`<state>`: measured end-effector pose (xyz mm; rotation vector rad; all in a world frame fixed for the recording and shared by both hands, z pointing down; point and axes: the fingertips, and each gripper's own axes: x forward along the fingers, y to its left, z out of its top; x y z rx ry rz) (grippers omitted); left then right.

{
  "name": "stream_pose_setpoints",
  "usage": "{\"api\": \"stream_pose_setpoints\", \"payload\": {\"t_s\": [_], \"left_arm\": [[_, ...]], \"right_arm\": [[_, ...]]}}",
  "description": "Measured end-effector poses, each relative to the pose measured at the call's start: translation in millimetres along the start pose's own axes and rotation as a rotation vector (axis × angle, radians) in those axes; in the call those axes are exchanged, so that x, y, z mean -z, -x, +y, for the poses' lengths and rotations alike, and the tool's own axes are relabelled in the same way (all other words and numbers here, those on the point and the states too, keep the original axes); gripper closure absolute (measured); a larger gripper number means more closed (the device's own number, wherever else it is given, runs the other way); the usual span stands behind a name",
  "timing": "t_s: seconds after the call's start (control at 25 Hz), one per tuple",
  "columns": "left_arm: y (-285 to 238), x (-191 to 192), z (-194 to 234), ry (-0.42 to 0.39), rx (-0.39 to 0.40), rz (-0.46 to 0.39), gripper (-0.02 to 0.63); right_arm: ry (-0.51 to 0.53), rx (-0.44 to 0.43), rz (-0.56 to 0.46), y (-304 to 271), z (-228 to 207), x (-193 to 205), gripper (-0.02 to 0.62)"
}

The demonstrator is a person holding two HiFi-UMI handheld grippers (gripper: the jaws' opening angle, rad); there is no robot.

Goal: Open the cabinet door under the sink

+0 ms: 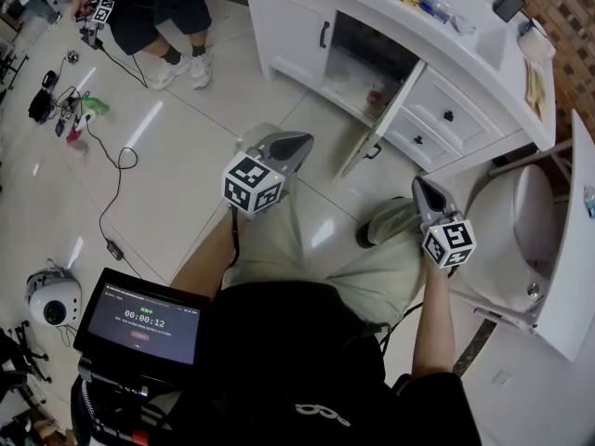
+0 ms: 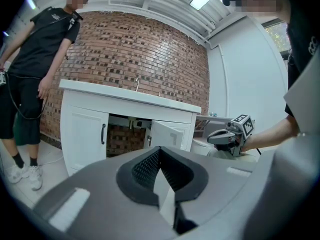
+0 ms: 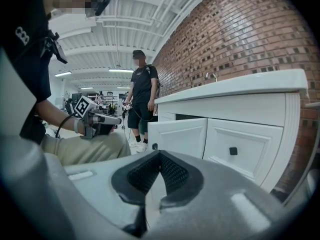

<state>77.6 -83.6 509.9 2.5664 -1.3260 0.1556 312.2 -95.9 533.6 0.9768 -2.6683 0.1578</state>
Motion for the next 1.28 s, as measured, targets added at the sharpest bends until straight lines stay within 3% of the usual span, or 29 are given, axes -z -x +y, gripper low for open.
{"api": "stream_pose_setpoints", "payload": {"t_s": [1.28], "left_arm": [[0.1,10.4,-11.3,-0.011,0.006,0.016,0.590]], "right_arm": [[0.030,-0.015,0.020,-0.5,9.7,12.9,0.603]]}}
